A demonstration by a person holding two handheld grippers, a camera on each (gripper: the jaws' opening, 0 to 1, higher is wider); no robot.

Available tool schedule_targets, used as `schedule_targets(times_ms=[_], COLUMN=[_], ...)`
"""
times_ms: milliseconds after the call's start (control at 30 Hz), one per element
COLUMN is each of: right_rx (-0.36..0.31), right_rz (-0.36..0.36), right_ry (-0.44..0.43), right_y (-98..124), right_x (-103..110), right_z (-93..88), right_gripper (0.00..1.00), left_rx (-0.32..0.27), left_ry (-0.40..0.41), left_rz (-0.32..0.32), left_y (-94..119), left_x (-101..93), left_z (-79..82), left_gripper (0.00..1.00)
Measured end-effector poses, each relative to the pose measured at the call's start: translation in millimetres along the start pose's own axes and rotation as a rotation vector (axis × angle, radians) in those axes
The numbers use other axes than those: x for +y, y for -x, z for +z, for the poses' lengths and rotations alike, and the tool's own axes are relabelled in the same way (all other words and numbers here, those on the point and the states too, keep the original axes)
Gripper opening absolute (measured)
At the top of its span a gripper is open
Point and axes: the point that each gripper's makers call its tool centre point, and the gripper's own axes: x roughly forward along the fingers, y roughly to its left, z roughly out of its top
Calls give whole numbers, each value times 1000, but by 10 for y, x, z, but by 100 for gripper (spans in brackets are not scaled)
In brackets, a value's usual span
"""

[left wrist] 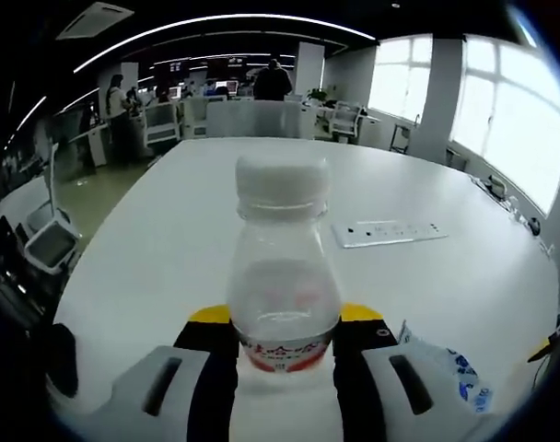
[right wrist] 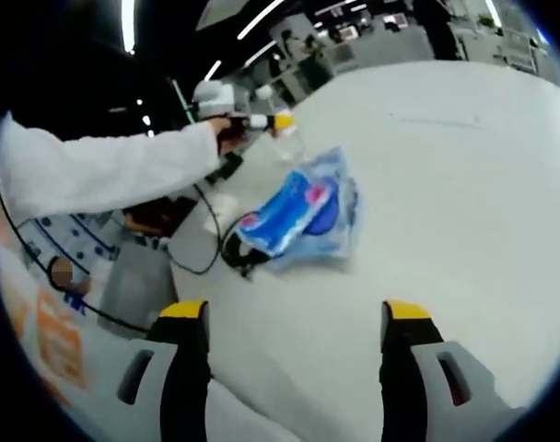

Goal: Arrange the tabletop items into an orderly group along one side of the table until the central work area is clear of visible clutter.

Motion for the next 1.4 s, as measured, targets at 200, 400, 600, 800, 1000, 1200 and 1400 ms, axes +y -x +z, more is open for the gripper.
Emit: schedule_targets(times_ms=[200, 400, 600, 800, 1000, 1200, 1400], right_rx=[5, 13, 19, 18, 8, -3, -10], right_rz=[3, 19, 24, 28, 27, 25, 36], right_ry=[-12, -11, -9, -9, -14, -18, -10], right_y=[-13, -30, -29, -20, 15, 31, 38], right_x=[7, 66, 83, 107, 110, 100, 127], right_z=[-30, -52, -69, -82, -83, -79, -73], right_gripper=[75, 75, 75, 75, 75, 75, 75], left_rx=[3, 8, 29, 30, 44, 38, 15], left_ry=[-10, -29, -81, -55, -40, -9, 41], left_rz=[-4, -4, 0, 10, 20, 15, 18], left_y=[55, 81, 76, 68, 84, 217, 385], left_x=[-18, -24, -47, -30, -48, -97, -53], left_z=[-36, -85, -145, -145, -159, -181, -160], left_gripper=[39, 39, 40, 40, 41, 59, 67])
